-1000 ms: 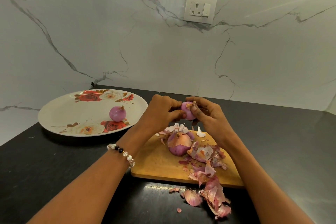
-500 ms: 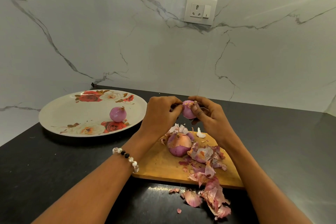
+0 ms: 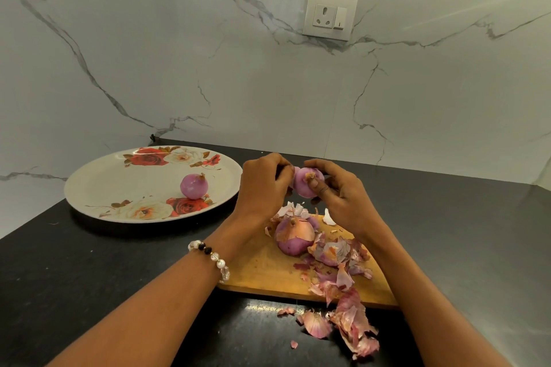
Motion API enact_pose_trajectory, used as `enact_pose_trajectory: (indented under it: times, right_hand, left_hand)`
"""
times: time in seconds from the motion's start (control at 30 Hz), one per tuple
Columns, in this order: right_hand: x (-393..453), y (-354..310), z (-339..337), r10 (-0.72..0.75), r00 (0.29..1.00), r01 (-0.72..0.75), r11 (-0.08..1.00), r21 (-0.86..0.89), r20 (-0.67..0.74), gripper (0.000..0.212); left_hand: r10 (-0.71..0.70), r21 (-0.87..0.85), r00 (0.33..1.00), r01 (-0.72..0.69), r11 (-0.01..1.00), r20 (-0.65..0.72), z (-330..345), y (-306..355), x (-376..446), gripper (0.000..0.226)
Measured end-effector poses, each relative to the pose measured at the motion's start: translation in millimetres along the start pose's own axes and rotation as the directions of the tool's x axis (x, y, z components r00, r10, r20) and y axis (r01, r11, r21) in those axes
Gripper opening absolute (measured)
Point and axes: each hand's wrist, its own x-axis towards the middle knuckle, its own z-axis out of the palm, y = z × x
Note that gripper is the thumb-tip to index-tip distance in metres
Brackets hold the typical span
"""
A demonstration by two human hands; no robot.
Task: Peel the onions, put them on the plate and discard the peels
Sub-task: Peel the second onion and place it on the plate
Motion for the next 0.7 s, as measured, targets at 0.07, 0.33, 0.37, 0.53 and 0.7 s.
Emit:
enact_pose_trajectory:
  times: [0.07,0.33,0.37,0.53,0.7]
  right_hand:
    - [0,-1,0,0.011,1.0,-0.01,0.999,0.036,-0.003,0.028]
    - [-2,-15,1,0.145,0.989,-0.13,0.92,0.37,-0.013,0.026]
    - [-2,-15,1,0.163,0.987,-0.145,0.905,0.4,-0.011,0.026]
    - [-4,-14,0,0.177,0.984,-0.166,0.923,0.347,0.001,0.027]
    - [-5,-19,-3,0.134,0.99,-0.137,0.932,0.336,0.031,0.033]
  left_hand:
    - [-0.134,-0.107,0.991,0.134,0.985,0.005,1,-2,2,0.016]
    - [-0.579,-0.551,0.753,0.641,0.535,0.313,-5,-8,9,0.012]
    - [-0.584,-0.579,0.735,0.656,0.485,0.345,-6,-7,9,0.013]
    - [-0.508,-0.586,0.791,0.601,0.543,0.341,-9,2,7,0.015]
    - [-0.361,-0.56,0.835,0.547,0.622,0.415,-11,6,4,0.035]
